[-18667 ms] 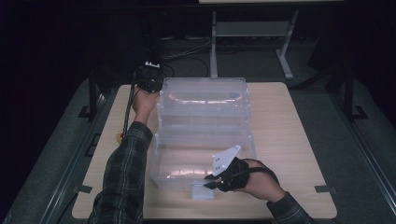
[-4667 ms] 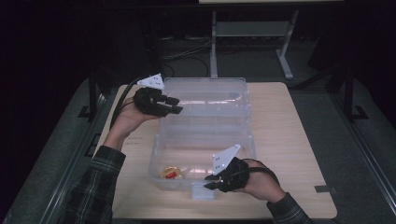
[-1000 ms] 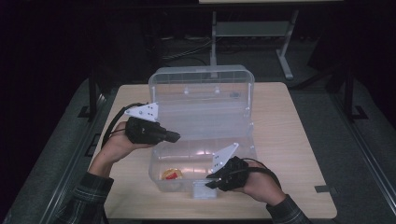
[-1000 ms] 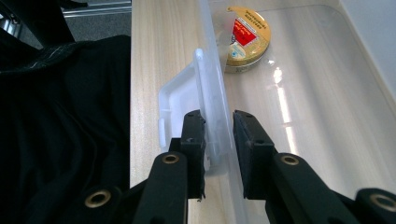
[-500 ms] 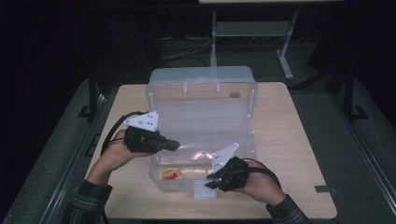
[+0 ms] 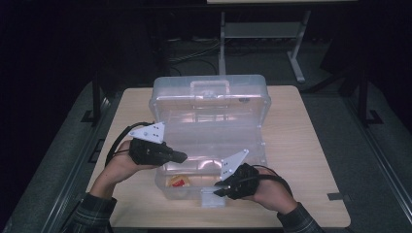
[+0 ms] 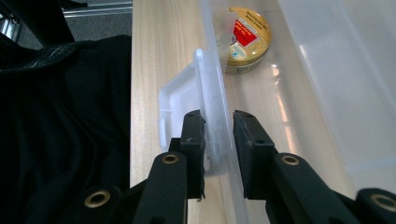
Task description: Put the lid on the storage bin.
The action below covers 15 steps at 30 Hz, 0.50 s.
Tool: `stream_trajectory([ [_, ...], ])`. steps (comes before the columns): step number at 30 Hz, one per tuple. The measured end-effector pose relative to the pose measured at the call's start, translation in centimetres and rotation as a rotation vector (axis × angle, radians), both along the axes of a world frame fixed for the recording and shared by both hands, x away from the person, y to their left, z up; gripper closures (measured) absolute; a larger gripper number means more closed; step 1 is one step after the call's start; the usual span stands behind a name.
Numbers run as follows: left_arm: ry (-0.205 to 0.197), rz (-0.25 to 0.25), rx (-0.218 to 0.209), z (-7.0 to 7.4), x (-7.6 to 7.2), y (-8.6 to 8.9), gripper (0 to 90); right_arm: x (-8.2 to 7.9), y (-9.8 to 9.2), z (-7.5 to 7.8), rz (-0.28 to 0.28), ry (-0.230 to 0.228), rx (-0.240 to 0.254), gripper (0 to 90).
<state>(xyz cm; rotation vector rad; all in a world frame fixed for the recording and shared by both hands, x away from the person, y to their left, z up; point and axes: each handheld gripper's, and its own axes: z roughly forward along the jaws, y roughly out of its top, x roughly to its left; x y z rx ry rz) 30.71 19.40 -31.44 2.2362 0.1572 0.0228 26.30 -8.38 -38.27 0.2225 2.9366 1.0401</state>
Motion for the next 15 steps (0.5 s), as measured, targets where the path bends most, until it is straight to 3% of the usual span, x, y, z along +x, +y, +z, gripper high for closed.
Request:
stream_trajectory([
  [11, -0.005, 0.006, -0.009, -0.25, -0.31, -0.03, 89.3, -0.19, -0.09, -0.05, -0.006, -0.002, 0.013, 72.9],
  [15, -0.005, 0.007, -0.01, -0.25, -0.3, -0.03, 89.3, -0.11, -0.6, 0.52, -0.004, 0.016, 0.075, 68.0],
])
